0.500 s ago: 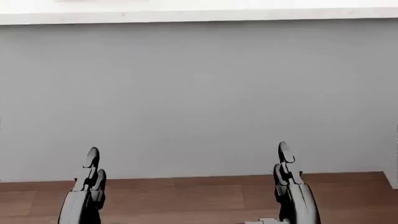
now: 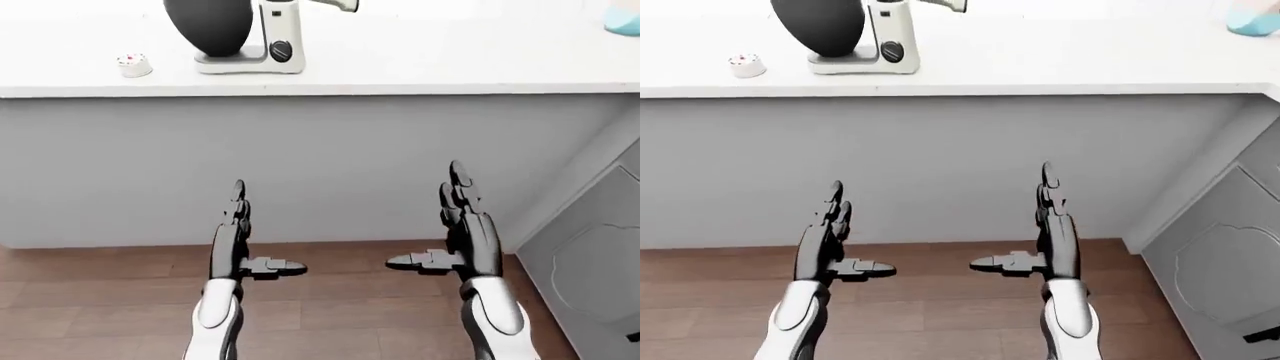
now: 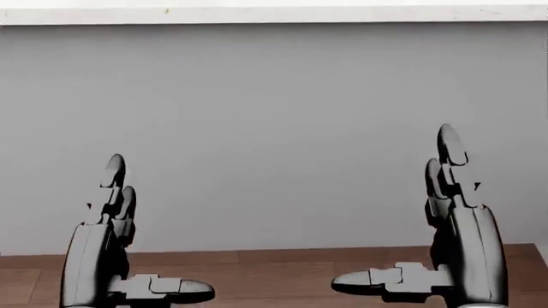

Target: Place the cake in the stand mixer bowl.

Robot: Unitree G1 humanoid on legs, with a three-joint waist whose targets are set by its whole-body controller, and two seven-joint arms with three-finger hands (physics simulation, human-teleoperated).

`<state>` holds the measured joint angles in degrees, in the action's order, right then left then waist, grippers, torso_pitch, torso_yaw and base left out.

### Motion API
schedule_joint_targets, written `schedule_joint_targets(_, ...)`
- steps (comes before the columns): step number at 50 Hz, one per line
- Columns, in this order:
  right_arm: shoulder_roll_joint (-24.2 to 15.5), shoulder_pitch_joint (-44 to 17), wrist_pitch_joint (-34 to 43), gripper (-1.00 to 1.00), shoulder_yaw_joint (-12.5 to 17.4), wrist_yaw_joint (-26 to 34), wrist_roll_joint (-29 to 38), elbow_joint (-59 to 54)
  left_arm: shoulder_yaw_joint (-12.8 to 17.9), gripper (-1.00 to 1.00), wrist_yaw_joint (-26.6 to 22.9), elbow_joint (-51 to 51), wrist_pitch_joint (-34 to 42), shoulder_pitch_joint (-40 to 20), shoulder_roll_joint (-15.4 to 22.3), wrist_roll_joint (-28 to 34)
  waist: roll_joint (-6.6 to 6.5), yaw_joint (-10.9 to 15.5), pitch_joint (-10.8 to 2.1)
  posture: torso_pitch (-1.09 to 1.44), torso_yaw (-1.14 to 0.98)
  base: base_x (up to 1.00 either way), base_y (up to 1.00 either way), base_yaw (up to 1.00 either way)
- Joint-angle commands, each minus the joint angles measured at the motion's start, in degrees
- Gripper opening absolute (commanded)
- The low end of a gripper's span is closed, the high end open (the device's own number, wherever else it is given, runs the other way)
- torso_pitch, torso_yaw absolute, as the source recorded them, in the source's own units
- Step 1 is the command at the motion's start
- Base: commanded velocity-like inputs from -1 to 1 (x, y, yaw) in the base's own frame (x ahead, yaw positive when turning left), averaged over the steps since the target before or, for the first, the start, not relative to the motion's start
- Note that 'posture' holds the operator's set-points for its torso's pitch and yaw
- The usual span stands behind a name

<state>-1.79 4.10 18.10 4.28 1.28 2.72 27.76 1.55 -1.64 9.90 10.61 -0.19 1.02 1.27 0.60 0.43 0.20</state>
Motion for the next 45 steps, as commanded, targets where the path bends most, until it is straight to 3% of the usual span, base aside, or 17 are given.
schedule_joint_targets(1,-0.37,-1.16,1.89,1.0,0.75,0.24,1.64,4.83,-0.02,1.0,-0.04,2.66,-1.28,-0.97,0.14,0.11,0.04,0.02,-0.87,0.0,0.0,0.0,0.0,0.0)
schedule_joint_targets(6,-0.59,-3.58,6.28,1.0,2.53,1.03,2.73,10.1,1.14,1.0,-0.06,7.94,3.09,-2.07,0.69,0.04,0.02,-0.07,-0.85,0.0,0.0,0.0,0.0,0.0)
schedule_joint_targets(11,-0.95,-5.36,7.17,1.0,2.68,1.32,3.27,10.9,2.74,1.0,-0.18,16.94,12.46,-5.0,1.59,-0.67,-0.09,-0.28,-0.7,0.0,0.0,0.0,0.0,0.0)
schedule_joint_targets(19,-1.08,-6.49,6.83,1.0,2.51,1.51,3.55,11.24,4.37,1.0,-0.16,26.01,20.9,-8.38,2.83,-2.04,-0.38,-0.28,-0.34,0.0,0.0,0.0,0.0,0.0)
schedule_joint_targets(32,-1.43,-8.12,9.24,1.0,1.68,1.51,5.69,12.61,3.66,1.0,-0.32,29.18,23.06,-8.98,2.67,-1.45,-0.25,-0.14,-0.08,0.0,0.0,0.0,0.0,0.0)
schedule_joint_targets(33,-1.43,-8.16,9.55,1.0,1.47,1.55,5.98,12.64,3.77,1.0,-0.32,29.15,23.01,-9.04,2.69,-1.44,-0.62,-0.3,-1.01,0.0,0.0,0.0,0.2,0.0)
schedule_joint_targets(35,-1.3,-8.19,10.22,1.0,1.16,1.64,6.34,13.0,3.61,1.0,-0.24,27.46,21.35,-8.81,2.65,-1.03,0.22,-0.5,0.28,0.0,0.0,0.0,0.28,0.0)
schedule_joint_targets(38,-1.16,-8.27,10.44,1.0,0.97,1.65,6.65,12.8,3.44,1.0,-0.27,27.68,21.42,-8.91,2.72,-0.59,0.42,-0.59,-0.11,0.0,0.0,0.0,0.29,0.0)
schedule_joint_targets(42,-1.17,-8.41,10.58,1.0,1.1,1.8,6.62,12.6,3.51,1.0,-0.4,27.37,21.06,-8.77,2.67,-0.34,-2.4,-0.93,0.78,0.0,0.0,0.0,0.29,0.0)
schedule_joint_targets(43,-1.16,-8.38,10.75,1.0,1.01,1.8,6.71,12.84,3.45,1.0,-0.43,27.58,21.15,-8.66,2.65,-0.28,-3.85,-1.02,0.64,0.0,0.0,0.0,0.28,0.0)
schedule_joint_targets(44,-1.15,-8.34,10.82,1.0,0.96,1.81,6.77,13.02,3.46,1.0,-0.46,27.8,21.31,-8.61,2.63,-0.27,-6.36,-0.86,-0.12,0.0,0.0,0.0,0.28,0.0)
schedule_joint_targets(45,-1.15,-8.37,10.85,1.0,0.91,1.82,6.84,13.16,3.41,1.0,-0.54,28.25,21.48,-8.44,2.61,-0.23,-4.0,-0.4,0.35,0.0,0.0,0.0,0.29,0.0)
